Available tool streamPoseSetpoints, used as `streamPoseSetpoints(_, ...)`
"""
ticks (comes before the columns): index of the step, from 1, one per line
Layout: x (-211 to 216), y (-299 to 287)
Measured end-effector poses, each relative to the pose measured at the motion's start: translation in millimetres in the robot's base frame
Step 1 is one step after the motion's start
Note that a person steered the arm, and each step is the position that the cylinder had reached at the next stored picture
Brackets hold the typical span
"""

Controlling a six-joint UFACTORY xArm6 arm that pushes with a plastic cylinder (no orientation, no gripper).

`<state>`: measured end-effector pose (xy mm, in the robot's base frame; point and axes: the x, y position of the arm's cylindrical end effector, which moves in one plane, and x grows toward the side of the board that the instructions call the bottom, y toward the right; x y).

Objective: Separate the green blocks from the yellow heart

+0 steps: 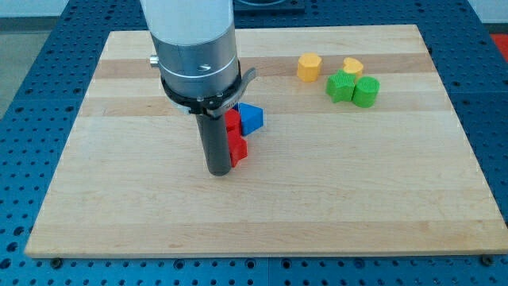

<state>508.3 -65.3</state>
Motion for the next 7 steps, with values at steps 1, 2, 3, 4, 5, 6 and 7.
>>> streamPoseSetpoints(1,0,7)
streamPoseSetpoints(2,-9,49)
streamPoseSetpoints(3,-19,92)
streamPoseSetpoints(4,-57,113)
streamPoseSetpoints(5,-124,110)
streamPoseSetpoints(6,-151,140)
streamPoseSetpoints(7,-170,144)
